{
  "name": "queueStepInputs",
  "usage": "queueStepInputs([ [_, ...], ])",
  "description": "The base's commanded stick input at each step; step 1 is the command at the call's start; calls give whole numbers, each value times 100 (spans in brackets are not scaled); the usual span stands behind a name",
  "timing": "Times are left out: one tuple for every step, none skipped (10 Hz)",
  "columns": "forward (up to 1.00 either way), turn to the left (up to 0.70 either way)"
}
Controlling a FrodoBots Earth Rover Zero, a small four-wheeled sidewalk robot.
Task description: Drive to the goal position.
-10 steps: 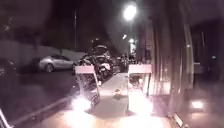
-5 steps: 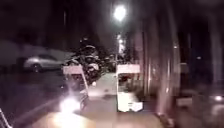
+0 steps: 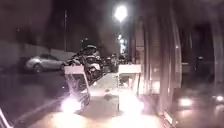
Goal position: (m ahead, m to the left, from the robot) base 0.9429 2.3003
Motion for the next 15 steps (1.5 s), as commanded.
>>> queueStepInputs([
  [0, 0],
  [0, 0],
  [0, 0],
  [0, 1],
  [0, 6],
  [0, 33],
  [0, 45],
  [0, 45],
  [0, 45],
  [0, 42],
  [0, 21],
  [0, 0],
  [0, 0],
  [0, 0],
  [0, 0],
])
